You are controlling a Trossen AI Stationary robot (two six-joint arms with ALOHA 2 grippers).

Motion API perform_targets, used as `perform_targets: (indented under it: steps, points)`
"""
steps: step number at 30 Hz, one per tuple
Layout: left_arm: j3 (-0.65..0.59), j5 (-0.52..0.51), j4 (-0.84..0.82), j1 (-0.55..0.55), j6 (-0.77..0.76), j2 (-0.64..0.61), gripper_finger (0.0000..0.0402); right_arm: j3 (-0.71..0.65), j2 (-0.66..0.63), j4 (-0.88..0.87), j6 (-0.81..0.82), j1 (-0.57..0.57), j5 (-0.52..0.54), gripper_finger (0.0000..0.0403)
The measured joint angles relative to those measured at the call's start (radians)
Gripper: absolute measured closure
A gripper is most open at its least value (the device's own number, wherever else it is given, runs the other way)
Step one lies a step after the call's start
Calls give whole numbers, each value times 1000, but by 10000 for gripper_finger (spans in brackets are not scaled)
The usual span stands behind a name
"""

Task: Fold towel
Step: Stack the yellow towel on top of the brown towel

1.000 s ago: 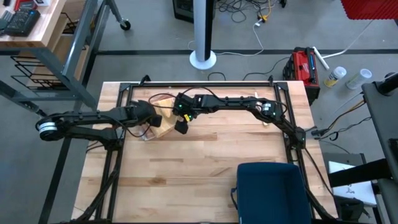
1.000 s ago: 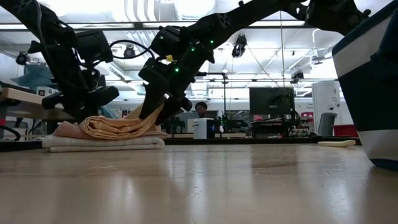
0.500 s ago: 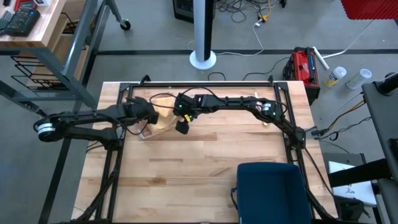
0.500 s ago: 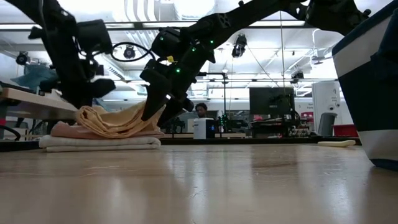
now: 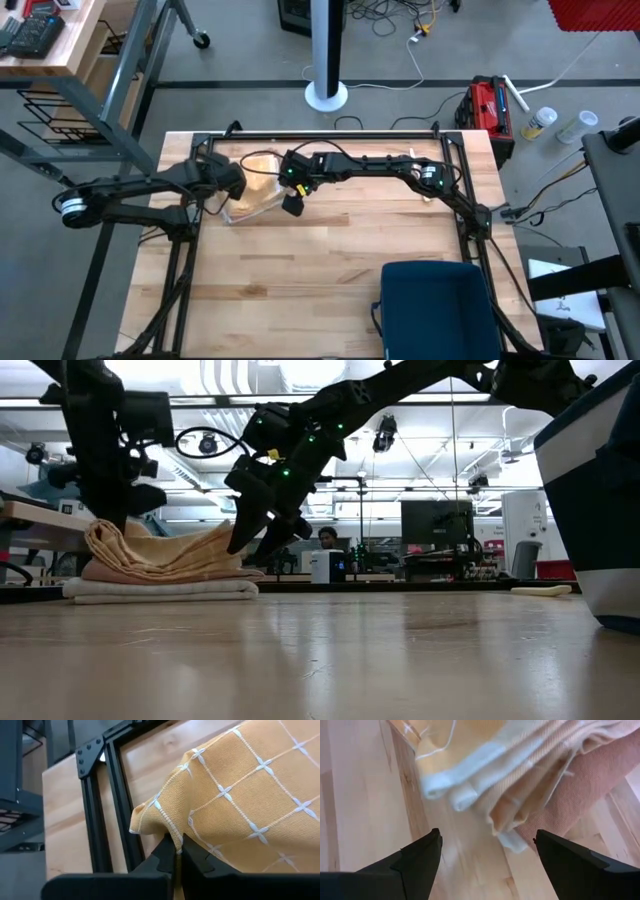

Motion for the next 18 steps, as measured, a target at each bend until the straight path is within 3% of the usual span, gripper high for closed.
perform_targets:
  steps: [3, 9, 15, 18]
  points:
    - [-37, 10, 46, 0, -20, 3, 386, 0, 0, -20, 2, 2, 0, 91]
    - [-86, 19, 97, 0, -35, 3, 306, 1, -3, -106, -11, 3, 4, 93]
    - [-52, 19, 102, -1, -19, -32, 233, 1, -16, -220, -111, 2, 201, 96]
    - [-20, 19, 109, -1, 5, -43, 208, 1, -32, -207, -152, 1, 222, 102]
